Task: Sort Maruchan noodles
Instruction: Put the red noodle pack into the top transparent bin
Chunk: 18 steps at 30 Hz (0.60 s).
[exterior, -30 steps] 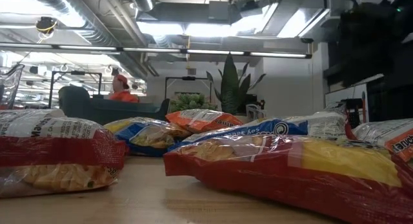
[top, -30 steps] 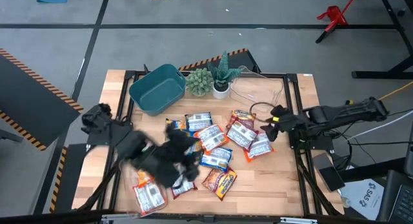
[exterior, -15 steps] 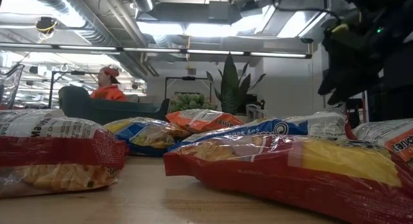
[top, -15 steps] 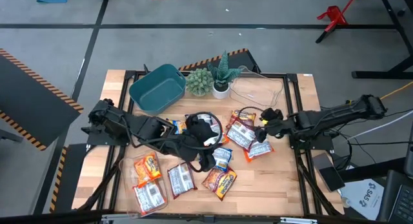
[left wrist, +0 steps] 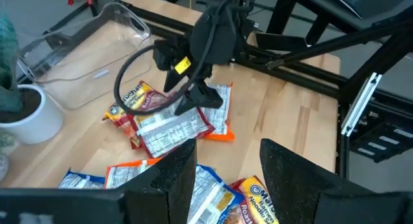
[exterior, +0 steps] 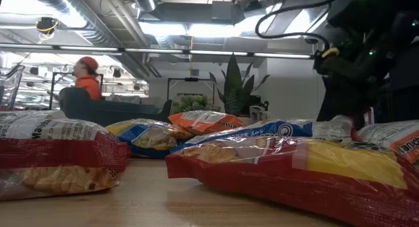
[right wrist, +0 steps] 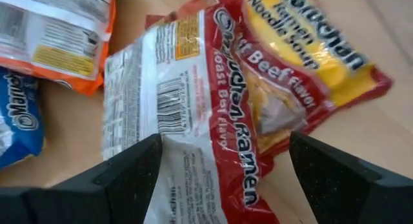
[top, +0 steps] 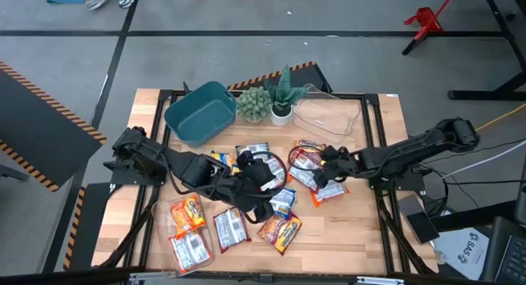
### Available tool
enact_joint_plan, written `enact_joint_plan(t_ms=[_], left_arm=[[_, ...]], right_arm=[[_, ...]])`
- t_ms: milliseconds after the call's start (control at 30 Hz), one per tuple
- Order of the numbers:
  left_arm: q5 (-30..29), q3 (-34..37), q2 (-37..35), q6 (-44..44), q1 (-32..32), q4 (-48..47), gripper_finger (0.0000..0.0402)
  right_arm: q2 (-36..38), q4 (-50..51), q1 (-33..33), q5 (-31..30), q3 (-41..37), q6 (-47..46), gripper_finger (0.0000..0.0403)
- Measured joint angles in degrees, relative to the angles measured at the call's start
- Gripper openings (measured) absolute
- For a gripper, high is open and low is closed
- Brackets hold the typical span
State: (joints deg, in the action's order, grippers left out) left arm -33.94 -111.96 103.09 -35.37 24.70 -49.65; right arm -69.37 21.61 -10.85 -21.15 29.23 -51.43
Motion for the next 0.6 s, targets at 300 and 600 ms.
enact_joint_plan(t_ms=[300,600], left_arm=[[-4.3,0.0,0.0,1.5,-0.4,0.1,0.0166],[-4.5,0.0,0.0,1.6,-0.8,-0.6,0.0166]], right_arm=[[-3.6,-6.0,0.0,6.4,0.0,0.7,0.0284],[-3.5,-5.9,0.0,6.9,0.2,0.7,0.0117]])
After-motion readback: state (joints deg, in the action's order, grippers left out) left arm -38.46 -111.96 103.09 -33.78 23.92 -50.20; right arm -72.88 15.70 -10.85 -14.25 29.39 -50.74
